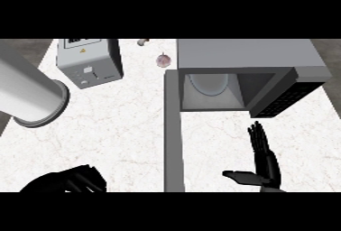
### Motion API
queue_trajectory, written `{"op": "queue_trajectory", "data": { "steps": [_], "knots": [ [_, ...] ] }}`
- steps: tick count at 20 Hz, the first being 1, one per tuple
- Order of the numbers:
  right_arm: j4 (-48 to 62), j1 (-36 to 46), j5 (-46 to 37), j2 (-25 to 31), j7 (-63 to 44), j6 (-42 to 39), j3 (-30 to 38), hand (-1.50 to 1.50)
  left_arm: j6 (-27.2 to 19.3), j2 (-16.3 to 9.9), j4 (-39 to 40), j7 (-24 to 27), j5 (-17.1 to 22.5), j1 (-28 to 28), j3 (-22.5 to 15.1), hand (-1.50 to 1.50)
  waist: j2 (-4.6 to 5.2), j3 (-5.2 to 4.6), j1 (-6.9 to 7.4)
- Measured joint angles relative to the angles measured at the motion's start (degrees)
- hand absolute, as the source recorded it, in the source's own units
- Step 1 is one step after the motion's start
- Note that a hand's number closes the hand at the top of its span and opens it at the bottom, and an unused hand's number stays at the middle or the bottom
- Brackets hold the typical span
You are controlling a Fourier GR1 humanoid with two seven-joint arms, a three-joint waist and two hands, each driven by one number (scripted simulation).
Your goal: Pick up the milk, place it into the microwave and close the microwave
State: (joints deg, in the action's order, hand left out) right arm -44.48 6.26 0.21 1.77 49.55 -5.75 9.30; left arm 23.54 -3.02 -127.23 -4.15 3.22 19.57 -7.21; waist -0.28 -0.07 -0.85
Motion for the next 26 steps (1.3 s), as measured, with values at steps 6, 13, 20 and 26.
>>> {"op": "queue_trajectory", "data": {
  "steps": [6, 13, 20, 26],
  "knots": [
    [-12.8, -12.7, 1.5, 0.1, 0.2, -3.6, -3.0, -1.5, 0.2, 0.7, 5.8, -1.0, -2.0, -5.8, -2.7, 1.5, 0.14, 0.02, 0.14],
    [-21.5, -21.7, 3.0, 1.8, 0.0, -6.4, -3.7, -1.5, 2.0, 1.4, 14.1, -1.9, -6.0, -13.9, -8.1, 1.5, 0.22, 0.03, 0.11],
    [-28.0, -28.4, 4.7, 3.1, 0.3, -8.4, -3.8, -1.5, 2.7, 2.2, 24.9, -2.1, -9.1, -21.7, -14.2, 1.5, 0.27, 0.04, -0.01],
    [-33.1, -32.3, 5.9, 4.6, 0.1, -10.0, -4.5, -1.5, -7.8, 2.9, 34.3, 1.0, -13.7, -28.7, -25.4, 1.5, 0.26, 0.02, -0.2]
  ]
}}
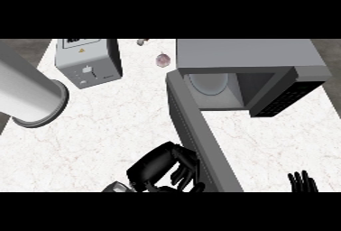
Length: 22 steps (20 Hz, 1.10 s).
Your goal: Pick up the milk, place it into the microwave and close the microwave
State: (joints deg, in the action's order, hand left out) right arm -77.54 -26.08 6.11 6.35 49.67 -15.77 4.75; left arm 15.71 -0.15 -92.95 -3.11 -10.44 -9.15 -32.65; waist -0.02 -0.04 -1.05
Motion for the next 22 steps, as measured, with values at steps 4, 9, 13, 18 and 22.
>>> {"op": "queue_trajectory", "data": {
  "steps": [4, 9, 13, 18, 22],
  "knots": [
    [-5.0, -2.1, 1.8, 1.3, -1.2, -1.7, -0.9, -1.5, -8.1, 0.1, 8.1, 1.0, 1.5, -5.6, -7.5, 1.5, 0.08, -0.03, -0.74],
    [-11.6, -3.8, 4.7, 3.5, -3.1, -4.0, -2.1, -1.5, -18.2, -0.1, 15.4, -0.9, 8.6, -13.0, -15.9, 1.5, 0.27, -0.07, -2.36],
    [-17.1, -5.1, 6.5, 4.3, -4.7, -4.8, -3.6, -1.5, -25.5, -0.2, 19.8, -1.2, 14.5, -17.8, -20.0, 1.5, 0.54, -0.12, -4.33],
    [-22.9, -5.8, 8.2, 5.5, -6.8, -5.8, -5.4, -1.5, -32.5, -0.2, 23.6, 2.9, 21.8, -22.0, -21.2, -1.5, 1.09, -0.22, -6.68],
    [-26.2, -6.0, 9.3, 6.9, -8.6, -6.3, -5.9, -1.5, -36.6, -0.2, 25.7, 6.7, 26.9, -25.1, -20.3, 1.5, 1.63, -0.27, -8.44]
  ]
}}
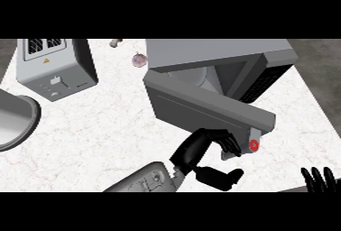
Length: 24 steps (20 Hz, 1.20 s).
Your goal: Pick up the milk, place it into the microwave and close the microwave
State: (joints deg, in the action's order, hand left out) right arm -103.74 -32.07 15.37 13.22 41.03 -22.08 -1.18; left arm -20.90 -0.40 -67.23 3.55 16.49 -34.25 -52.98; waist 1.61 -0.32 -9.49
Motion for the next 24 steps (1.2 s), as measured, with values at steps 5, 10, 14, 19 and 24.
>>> {"op": "queue_trajectory", "data": {
  "steps": [5, 10, 14, 19, 24],
  "knots": [
    [-3.4, -0.7, 2.0, 1.5, -2.1, -1.5, -0.8, -1.5, -5.8, 0.1, 3.6, 3.3, 4.7, -4.0, 2.5, 1.5, 0.49, 0.0, -1.91],
    [-6.1, -1.2, 3.7, 3.2, -3.8, -3.0, -1.3, -1.5, -8.2, 0.3, 7.0, 5.7, 10.4, -8.1, 5.3, 1.5, 1.17, 0.0, -4.0],
    [-8.4, -1.6, 5.1, 4.1, -5.1, -3.9, -2.0, -1.5, -8.8, 0.4, 9.6, 8.0, 14.6, -11.1, 7.5, 1.5, 1.67, -0.02, -5.5],
    [-10.5, -2.3, 6.7, 4.9, -6.1, -4.4, -2.1, -1.5, -8.7, 0.4, 13.6, 10.7, 18.5, -14.6, 9.7, 1.5, 2.26, 0.02, -7.39],
    [-12.5, -2.7, 8.4, 6.1, -7.1, -5.3, -1.8, -1.5, -9.2, 0.2, 15.5, 13.2, 21.2, -16.0, 10.3, 1.5, 2.33, 0.06, -8.61]
  ]
}}
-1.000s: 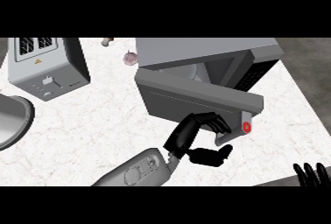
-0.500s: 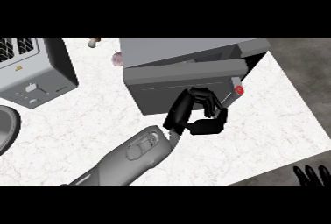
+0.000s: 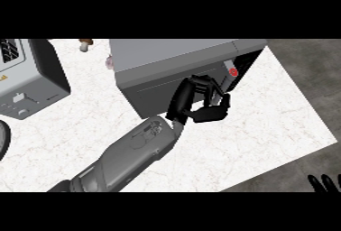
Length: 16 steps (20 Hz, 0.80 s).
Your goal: Pick up the milk, place it into the microwave and close the microwave
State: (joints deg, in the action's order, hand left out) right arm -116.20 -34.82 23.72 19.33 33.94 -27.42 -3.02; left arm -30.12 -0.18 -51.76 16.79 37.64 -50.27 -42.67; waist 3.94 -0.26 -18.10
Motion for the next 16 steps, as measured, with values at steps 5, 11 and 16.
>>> {"op": "queue_trajectory", "data": {
  "steps": [5, 11, 16],
  "knots": [
    [-1.6, -0.3, 1.6, 1.0, -0.9, -0.8, 0.1, -1.5, -0.8, -0.2, 0.4, 2.7, 1.9, 0.1, -0.4, 1.5, 0.01, 0.03, -0.64],
    [-3.1, -0.8, 3.4, 2.2, -1.8, -1.7, 0.3, -1.5, -1.2, -0.2, 0.9, 5.3, 4.0, 0.1, -0.6, 1.5, -0.01, 0.1, -1.15],
    [-5.1, -1.0, 4.4, 3.2, -2.1, -1.9, 1.2, -1.5, -1.9, -0.2, 1.8, 6.7, 5.3, -0.3, -1.1, 1.5, -0.11, 0.12, -1.78]
  ]
}}
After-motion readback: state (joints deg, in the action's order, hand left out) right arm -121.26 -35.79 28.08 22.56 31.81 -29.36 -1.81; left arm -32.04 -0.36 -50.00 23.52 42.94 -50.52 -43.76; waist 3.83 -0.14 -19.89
